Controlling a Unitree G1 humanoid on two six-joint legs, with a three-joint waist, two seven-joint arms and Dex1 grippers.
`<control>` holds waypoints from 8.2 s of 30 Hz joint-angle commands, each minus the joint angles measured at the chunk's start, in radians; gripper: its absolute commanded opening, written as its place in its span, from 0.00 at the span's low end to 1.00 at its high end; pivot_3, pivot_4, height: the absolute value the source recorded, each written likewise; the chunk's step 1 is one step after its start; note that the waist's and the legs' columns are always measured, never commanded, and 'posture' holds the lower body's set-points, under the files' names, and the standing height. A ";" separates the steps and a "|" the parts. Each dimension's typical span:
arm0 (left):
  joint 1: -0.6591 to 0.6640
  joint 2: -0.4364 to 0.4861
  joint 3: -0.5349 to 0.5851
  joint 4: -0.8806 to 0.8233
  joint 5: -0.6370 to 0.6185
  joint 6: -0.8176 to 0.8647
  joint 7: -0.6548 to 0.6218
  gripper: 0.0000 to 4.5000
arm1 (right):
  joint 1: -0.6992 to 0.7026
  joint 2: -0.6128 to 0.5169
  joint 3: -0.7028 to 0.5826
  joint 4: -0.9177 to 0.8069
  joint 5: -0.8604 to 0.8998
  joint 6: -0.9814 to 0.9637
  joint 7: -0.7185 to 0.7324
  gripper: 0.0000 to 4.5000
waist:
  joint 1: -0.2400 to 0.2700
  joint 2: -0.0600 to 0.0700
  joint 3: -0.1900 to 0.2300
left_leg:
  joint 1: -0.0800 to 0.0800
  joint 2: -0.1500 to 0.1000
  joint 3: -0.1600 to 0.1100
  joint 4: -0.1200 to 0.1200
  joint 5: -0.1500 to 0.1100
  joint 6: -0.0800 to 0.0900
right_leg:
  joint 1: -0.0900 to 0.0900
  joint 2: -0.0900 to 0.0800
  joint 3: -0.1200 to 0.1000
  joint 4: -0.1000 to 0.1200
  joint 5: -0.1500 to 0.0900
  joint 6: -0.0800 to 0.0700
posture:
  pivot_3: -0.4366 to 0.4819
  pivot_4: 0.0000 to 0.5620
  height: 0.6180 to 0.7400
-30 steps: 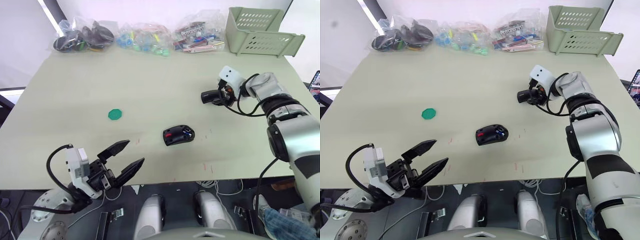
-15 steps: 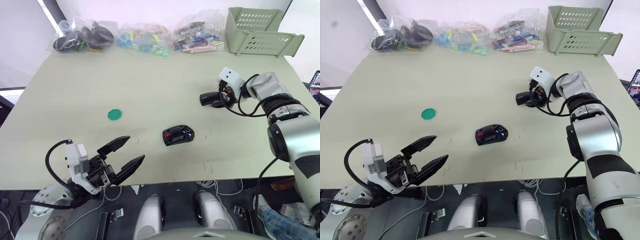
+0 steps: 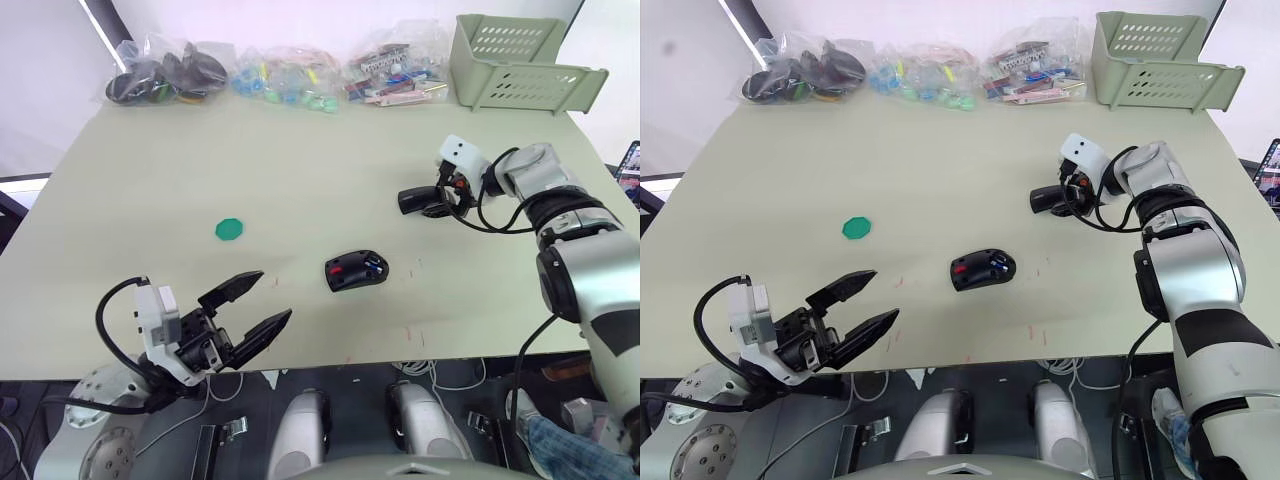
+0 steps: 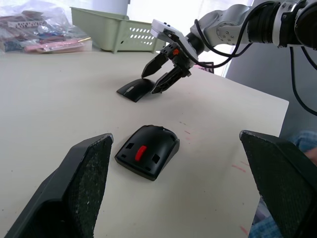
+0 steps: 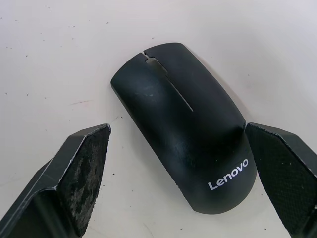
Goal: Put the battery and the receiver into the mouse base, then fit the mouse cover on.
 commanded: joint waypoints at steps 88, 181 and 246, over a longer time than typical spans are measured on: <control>-0.145 0.031 -0.099 0.126 0.035 -0.017 -0.080 1.00 | 0.606 -0.085 -0.360 -1.559 0.265 1.337 -0.367 0.69 | 0.020 0.001 -0.001 | -0.001 0.000 -0.001 0.000 0.000 0.000 | -0.002 0.001 -0.001 0.002 0.001 0.002 | 0.48 0.27 1.00; -0.245 0.088 -0.129 0.206 0.044 0.021 -0.179 1.00 | 1.221 -0.276 -0.357 -1.678 0.681 0.725 -0.360 0.80 | 0.030 -0.005 -0.004 | -0.001 0.000 -0.002 0.001 0.000 0.000 | 0.000 0.001 -0.001 0.001 -0.003 0.004 | 0.48 0.27 1.00; -0.023 0.152 0.162 0.178 -0.086 0.053 -0.250 1.00 | 0.282 -0.169 0.394 -1.172 0.395 0.395 0.339 0.70 | 0.029 -0.004 -0.002 | -0.002 0.002 -0.001 0.001 0.000 0.000 | -0.004 -0.001 -0.002 0.002 -0.001 -0.001 | 0.48 0.27 1.00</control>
